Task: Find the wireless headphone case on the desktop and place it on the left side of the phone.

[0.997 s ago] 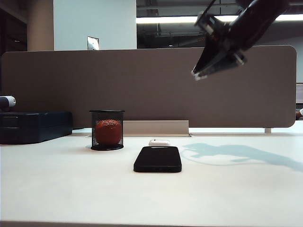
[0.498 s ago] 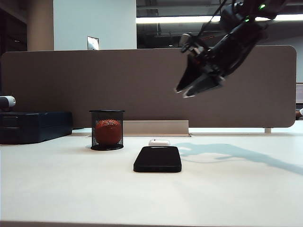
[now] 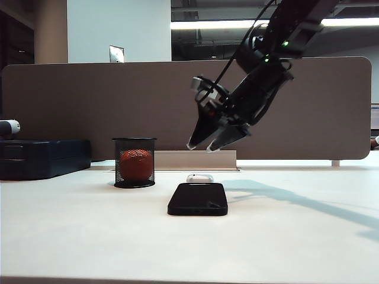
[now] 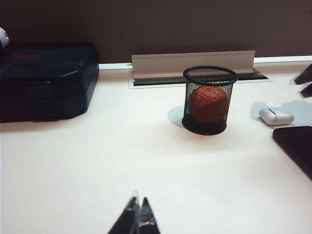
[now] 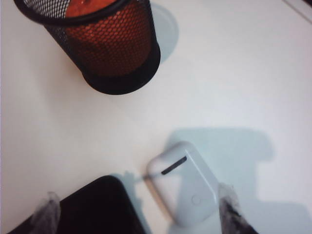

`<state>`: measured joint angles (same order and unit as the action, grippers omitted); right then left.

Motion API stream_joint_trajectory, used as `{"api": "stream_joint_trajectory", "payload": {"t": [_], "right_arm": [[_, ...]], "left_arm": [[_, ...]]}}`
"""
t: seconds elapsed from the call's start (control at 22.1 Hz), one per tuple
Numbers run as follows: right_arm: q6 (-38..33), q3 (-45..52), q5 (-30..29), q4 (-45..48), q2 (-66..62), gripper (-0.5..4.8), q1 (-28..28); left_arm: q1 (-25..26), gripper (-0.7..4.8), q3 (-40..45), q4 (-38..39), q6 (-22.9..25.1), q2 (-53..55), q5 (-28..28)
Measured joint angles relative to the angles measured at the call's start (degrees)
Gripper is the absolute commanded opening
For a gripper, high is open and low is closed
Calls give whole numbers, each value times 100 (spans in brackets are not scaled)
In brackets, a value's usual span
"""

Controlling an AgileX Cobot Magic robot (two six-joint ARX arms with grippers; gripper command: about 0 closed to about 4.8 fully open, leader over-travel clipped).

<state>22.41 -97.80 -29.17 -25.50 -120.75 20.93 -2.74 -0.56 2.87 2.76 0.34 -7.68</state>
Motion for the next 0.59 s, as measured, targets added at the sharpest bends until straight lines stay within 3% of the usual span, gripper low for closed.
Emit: {"api": "stream_joint_trajectory", "payload": {"t": [0.59], "right_arm": [[448, -170, 553, 197, -474, 431, 85]], "left_arm": [[2, -5, 0, 39, 0, 0, -2]]}}
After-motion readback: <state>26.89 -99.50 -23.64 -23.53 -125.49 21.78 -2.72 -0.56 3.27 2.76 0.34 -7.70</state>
